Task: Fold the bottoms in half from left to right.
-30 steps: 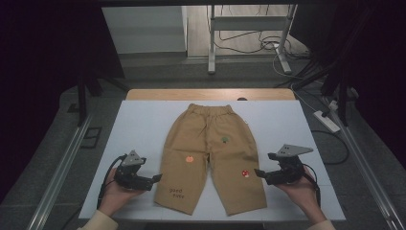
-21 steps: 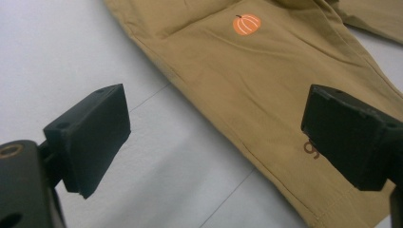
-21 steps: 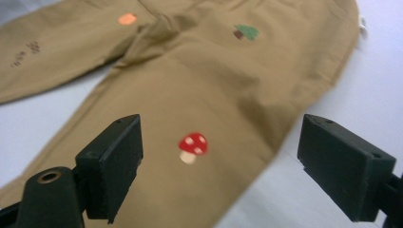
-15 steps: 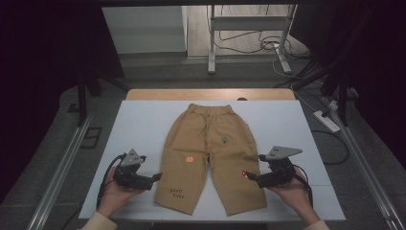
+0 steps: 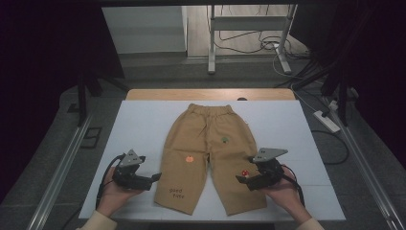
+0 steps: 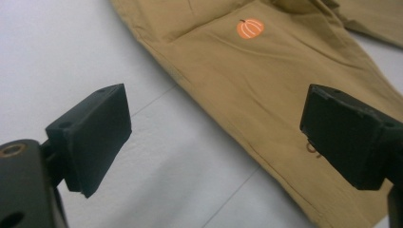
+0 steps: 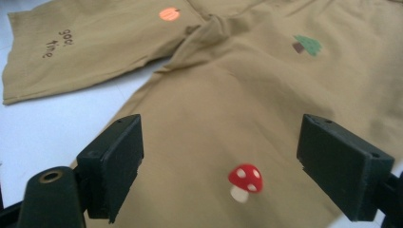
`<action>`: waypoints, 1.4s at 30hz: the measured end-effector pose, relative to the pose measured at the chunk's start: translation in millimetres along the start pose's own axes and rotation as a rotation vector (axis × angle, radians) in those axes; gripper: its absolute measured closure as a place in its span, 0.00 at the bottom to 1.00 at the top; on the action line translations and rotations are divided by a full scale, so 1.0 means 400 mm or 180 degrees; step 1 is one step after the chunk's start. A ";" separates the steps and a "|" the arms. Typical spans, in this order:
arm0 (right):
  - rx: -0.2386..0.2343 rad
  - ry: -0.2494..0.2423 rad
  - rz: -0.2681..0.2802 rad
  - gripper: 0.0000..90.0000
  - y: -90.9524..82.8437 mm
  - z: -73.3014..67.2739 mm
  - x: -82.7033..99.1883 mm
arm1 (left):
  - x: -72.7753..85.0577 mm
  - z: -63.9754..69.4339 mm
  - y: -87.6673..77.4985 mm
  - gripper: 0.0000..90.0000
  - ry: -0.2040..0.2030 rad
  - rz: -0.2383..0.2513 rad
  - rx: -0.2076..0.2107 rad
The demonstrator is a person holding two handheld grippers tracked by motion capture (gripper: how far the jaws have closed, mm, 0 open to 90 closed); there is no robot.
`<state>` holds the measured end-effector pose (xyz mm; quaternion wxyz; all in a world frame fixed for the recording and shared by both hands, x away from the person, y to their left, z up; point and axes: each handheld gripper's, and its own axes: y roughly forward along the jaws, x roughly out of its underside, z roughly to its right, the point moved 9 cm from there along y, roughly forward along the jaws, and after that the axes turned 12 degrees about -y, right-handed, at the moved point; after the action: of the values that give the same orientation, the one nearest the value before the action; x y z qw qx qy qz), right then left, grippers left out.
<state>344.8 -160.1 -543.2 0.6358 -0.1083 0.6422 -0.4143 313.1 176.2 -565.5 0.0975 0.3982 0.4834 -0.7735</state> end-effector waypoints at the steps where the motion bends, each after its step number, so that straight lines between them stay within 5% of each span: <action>1: 0.0000 0.0000 0.0000 0.18 0.000 0.000 0.000 | 0.000 -0.001 0.000 0.11 -0.0016 -0.0002 0.0017; 42: -0.0400 -0.0306 -0.0032 0.18 0.135 -0.118 -0.105 | 0.010 -0.012 0.024 0.12 -0.0094 -0.0086 0.0069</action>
<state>330.0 -79.2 -556.1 0.6558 -0.1709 0.6351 -0.3706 318.3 176.1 -575.8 0.0898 0.3813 0.4787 -0.7857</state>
